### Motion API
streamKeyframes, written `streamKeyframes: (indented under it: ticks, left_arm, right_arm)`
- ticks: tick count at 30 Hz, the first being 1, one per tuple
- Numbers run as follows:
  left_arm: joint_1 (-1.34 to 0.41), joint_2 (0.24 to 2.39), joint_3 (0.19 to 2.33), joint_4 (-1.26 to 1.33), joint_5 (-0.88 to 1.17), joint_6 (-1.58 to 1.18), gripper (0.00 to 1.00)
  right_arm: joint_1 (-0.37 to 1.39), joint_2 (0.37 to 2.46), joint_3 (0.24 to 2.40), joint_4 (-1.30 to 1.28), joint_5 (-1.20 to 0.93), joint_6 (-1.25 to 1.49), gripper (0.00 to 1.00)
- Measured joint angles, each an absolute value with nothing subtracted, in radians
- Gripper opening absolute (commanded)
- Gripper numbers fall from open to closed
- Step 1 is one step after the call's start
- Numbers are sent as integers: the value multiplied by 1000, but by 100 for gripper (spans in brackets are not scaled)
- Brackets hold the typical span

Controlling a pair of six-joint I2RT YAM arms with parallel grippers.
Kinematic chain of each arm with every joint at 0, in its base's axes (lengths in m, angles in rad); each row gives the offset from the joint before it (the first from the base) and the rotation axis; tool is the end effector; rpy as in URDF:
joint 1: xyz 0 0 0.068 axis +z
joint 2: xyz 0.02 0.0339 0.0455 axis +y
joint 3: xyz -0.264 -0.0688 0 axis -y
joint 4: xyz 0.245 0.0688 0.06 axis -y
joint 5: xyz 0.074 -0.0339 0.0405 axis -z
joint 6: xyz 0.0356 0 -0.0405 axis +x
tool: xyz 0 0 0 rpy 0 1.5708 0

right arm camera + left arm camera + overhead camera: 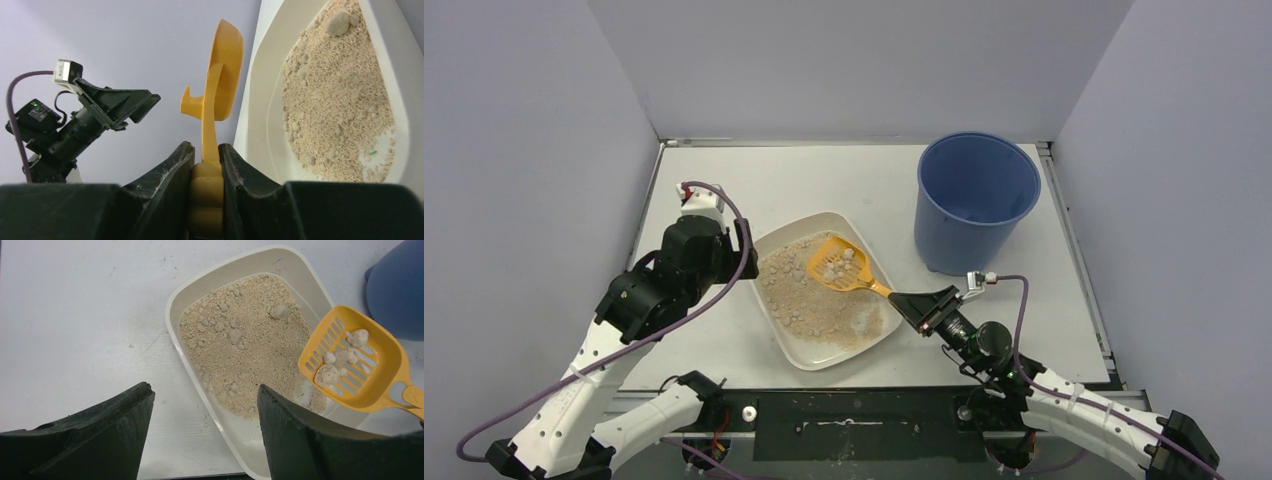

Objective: Clean the litter box

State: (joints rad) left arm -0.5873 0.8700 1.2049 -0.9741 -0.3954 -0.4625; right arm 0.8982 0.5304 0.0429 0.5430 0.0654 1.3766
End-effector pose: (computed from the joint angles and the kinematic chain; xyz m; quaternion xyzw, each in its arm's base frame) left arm 0.1301 -0.0701 0.3887 -0.0334 0.8799 -0.0688 0.4690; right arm 0.0929 0.1129 0.1914 0.1858 0.6617 0.6495 0.3253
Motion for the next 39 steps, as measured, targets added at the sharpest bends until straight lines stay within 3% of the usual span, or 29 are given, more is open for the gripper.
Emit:
streamKeyframes:
  ticks: [13,39]
  left_arm:
    - [-587,870,1168,-941,-392,-449,73]
    - [-587,875,1089,-868,-339,-432,73]
  right_arm:
    - [898,506,304,427,227,1306,0]
    - [898,416,779,-213,790,1011,0]
